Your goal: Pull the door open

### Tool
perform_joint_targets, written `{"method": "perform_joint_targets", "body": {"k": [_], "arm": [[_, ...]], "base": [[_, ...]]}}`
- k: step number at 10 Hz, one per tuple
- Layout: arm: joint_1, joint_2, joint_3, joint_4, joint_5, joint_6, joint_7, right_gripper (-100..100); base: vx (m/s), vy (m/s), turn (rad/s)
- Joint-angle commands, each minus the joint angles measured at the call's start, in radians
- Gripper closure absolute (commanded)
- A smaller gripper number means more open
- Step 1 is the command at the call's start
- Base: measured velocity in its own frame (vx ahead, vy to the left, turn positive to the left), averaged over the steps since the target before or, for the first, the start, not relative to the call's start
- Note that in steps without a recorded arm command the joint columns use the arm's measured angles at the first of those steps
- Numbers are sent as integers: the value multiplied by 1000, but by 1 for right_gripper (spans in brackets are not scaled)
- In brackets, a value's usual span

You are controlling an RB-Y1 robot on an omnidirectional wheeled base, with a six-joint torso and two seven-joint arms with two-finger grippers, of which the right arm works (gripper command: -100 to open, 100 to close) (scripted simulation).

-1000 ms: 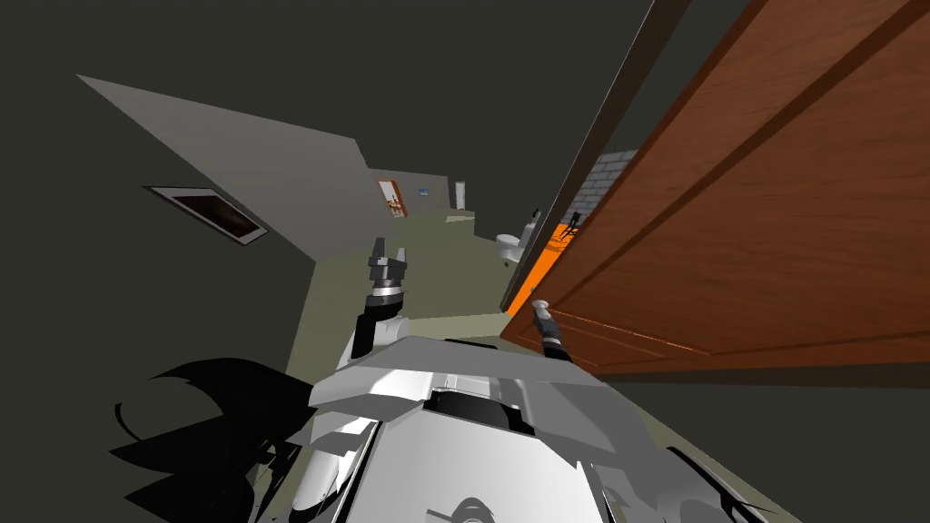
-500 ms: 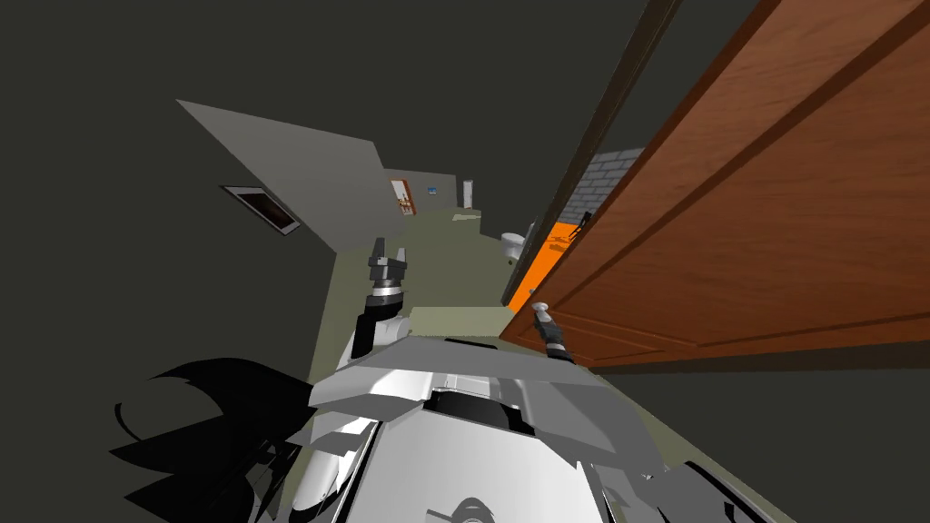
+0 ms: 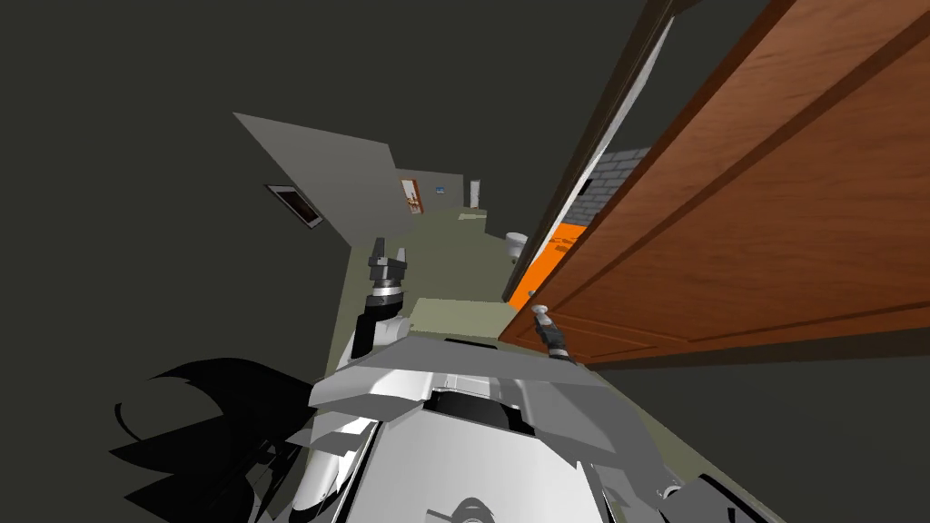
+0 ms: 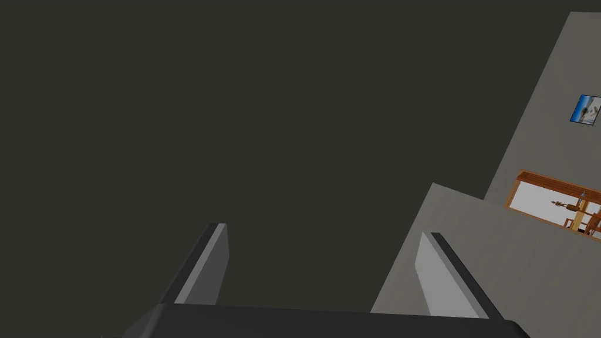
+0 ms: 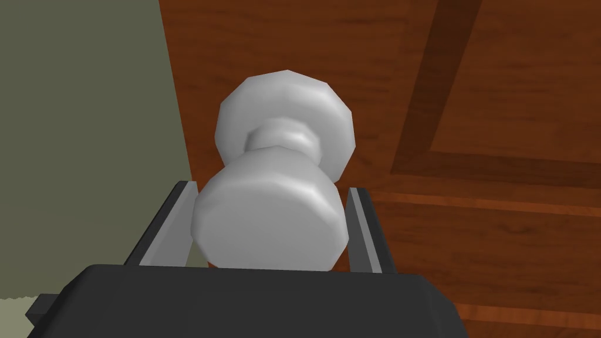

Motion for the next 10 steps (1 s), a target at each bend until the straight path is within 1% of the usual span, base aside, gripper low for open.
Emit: {"method": "perform_joint_targets", "body": {"k": [1, 3, 5, 6, 7, 10], "arm": [[14, -16, 16, 7, 8, -28, -20, 100], [30, -37, 39, 12, 20, -65, -47, 100], [40, -50, 53, 15, 28, -88, -64, 100], [42, -47, 49, 3, 25, -69, -53, 100], [47, -52, 59, 11, 28, -84, -62, 100], [53, -61, 73, 24, 30, -112, -75, 100]], "base": [[-230, -24, 109], [-223, -55, 127], [-208, -52, 100], [-88, -23, 17], [-139, -48, 141], [-221, -74, 182]]}}
